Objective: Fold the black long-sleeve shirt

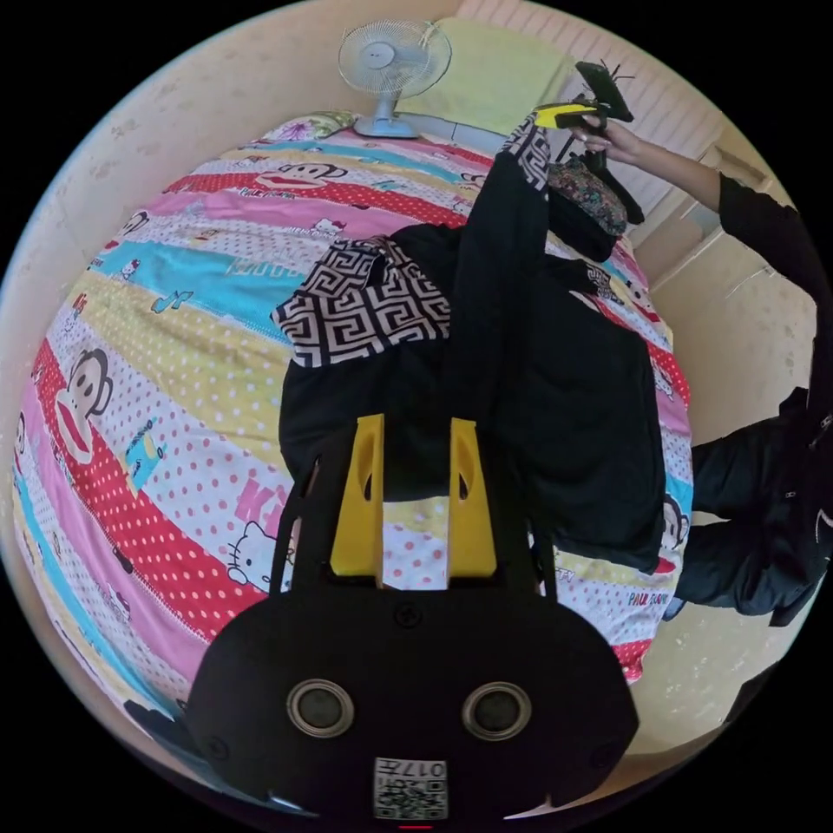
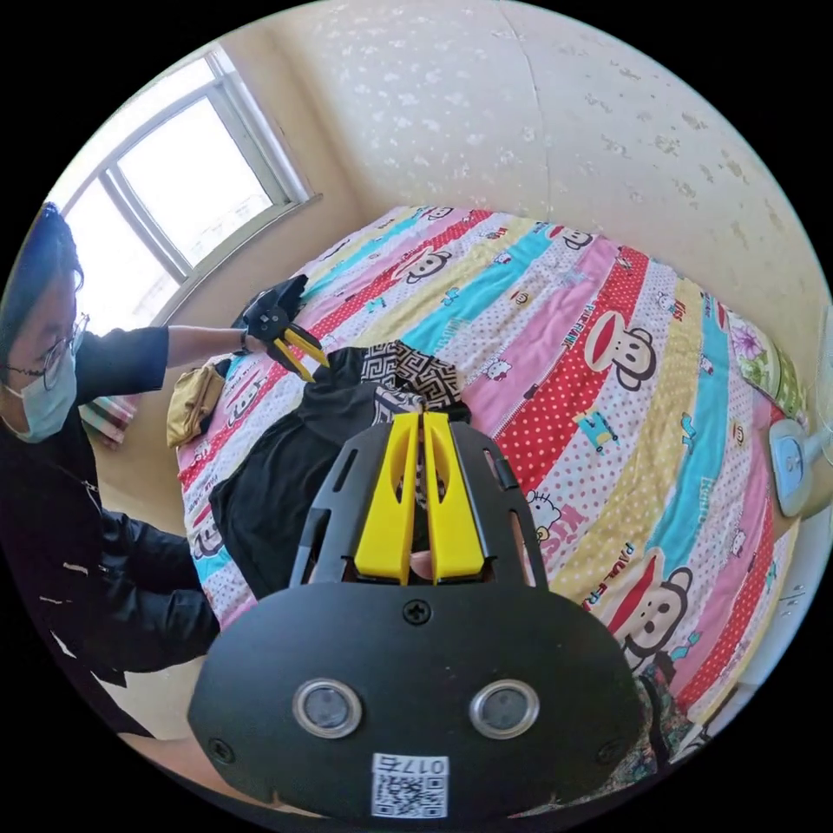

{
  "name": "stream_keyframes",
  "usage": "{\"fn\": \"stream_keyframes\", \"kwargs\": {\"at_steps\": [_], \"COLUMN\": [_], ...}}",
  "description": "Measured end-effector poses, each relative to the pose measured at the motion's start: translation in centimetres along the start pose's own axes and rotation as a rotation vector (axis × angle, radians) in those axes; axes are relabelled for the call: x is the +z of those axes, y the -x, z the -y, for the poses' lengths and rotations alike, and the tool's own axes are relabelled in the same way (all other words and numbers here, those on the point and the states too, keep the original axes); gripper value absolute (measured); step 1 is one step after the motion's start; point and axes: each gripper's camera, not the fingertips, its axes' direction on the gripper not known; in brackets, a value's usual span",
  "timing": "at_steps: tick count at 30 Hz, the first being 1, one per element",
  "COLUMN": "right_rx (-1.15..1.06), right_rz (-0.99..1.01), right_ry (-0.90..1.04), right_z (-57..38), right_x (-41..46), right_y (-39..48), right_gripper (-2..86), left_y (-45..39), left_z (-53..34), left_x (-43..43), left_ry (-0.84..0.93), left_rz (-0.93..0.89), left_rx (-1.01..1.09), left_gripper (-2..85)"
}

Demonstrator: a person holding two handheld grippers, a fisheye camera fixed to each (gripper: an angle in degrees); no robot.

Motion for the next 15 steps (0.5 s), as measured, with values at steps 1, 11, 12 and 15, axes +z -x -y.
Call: {"fn": "stream_keyframes", "kwargs": {"at_steps": [1,11,12,15], "right_rx": [0.036,0.172,0.173,0.183], "right_rz": [0.024,0.1,0.102,0.11], "right_ry": [-0.024,-0.076,-0.076,-0.082], "right_z": [-0.4,-5.0,-5.1,-5.8], "right_x": [-0.1,1.5,1.4,0.6], "right_y": [-1.0,-5.3,-5.4,-6.1], "right_gripper": [1.2,1.3,1.3,1.4], "left_y": [0.5,2.1,1.9,2.1], "left_z": [0.3,2.4,2.1,1.3], "left_x": [0.3,2.2,1.9,0.1], "left_ry": [0.023,0.253,0.258,0.222], "left_rz": [0.004,0.019,0.035,0.048], "left_rx": [-0.003,0.105,0.127,0.152], "left_gripper": [10.9,4.1,2.7,1.2]}}
